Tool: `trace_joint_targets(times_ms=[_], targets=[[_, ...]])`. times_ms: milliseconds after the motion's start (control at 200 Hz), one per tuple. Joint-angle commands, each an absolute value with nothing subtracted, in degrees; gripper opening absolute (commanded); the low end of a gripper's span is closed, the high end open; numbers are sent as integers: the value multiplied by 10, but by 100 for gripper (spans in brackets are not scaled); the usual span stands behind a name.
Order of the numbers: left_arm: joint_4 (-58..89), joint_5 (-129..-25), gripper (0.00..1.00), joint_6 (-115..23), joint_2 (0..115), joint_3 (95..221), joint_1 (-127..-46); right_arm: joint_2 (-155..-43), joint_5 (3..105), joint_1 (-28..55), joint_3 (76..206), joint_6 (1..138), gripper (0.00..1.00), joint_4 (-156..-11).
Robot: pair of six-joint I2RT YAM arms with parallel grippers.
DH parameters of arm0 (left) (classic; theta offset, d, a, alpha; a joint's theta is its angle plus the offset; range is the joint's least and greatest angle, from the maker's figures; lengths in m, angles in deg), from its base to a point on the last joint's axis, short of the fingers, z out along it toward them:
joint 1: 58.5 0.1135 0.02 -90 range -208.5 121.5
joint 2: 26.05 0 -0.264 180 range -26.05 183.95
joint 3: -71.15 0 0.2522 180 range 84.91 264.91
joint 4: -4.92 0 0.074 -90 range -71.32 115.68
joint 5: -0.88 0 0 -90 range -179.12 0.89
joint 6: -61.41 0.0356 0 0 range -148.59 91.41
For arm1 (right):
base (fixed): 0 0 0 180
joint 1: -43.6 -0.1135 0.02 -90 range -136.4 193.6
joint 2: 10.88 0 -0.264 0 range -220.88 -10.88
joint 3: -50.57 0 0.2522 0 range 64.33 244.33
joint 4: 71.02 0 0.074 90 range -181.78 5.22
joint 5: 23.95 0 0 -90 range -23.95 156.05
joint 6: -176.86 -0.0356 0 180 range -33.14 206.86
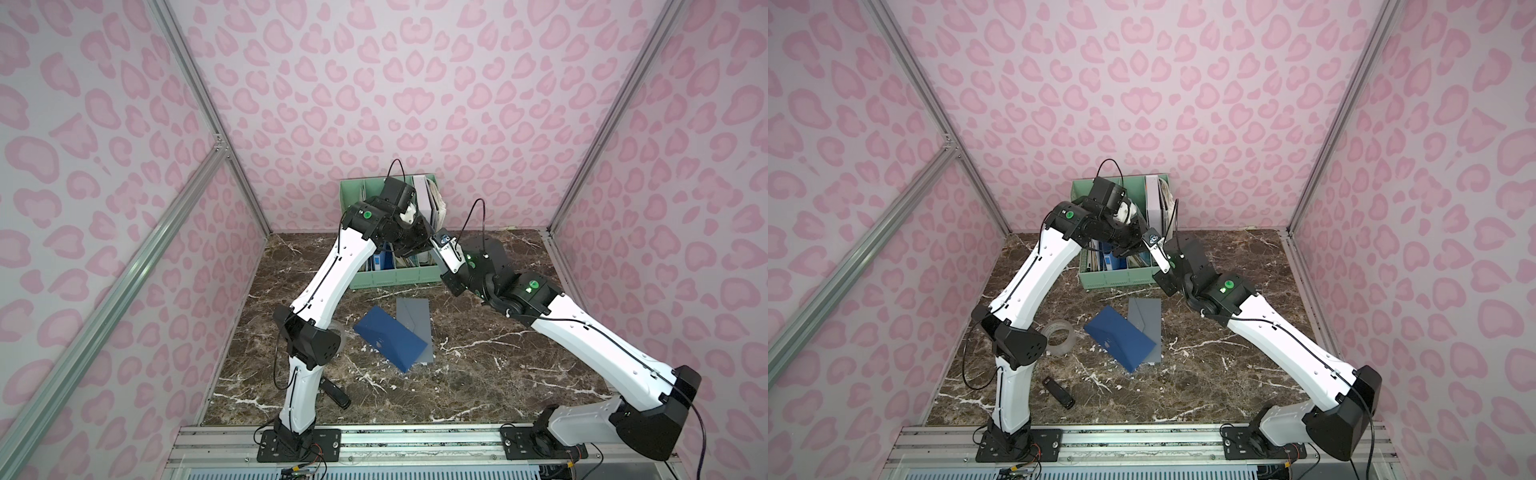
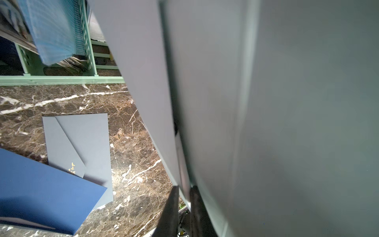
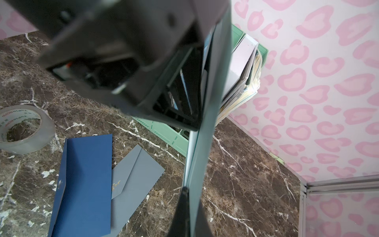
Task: Take the letter paper out of the envelope
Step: Take out the letter paper from the envelope.
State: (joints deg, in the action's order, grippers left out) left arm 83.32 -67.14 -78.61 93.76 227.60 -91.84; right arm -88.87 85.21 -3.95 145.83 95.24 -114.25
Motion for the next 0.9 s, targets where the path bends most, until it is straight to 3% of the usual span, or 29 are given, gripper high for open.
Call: trace_joint_targets(times_ms=[0, 225, 455, 896], targets=[[861, -684, 12, -781, 938, 2279, -917, -881, 936, -70, 1442, 979, 0, -1092], [860, -692, 8, -786, 934, 2278, -913, -851, 1048, -139, 1350, 1054, 0, -989], [850, -688, 0, -787, 937, 2278, -913, -852, 1042, -139, 1349, 1026, 0, -1000], [831, -676, 0, -791, 930, 2277, -911, -858, 970, -81, 1368, 966, 0, -1037]])
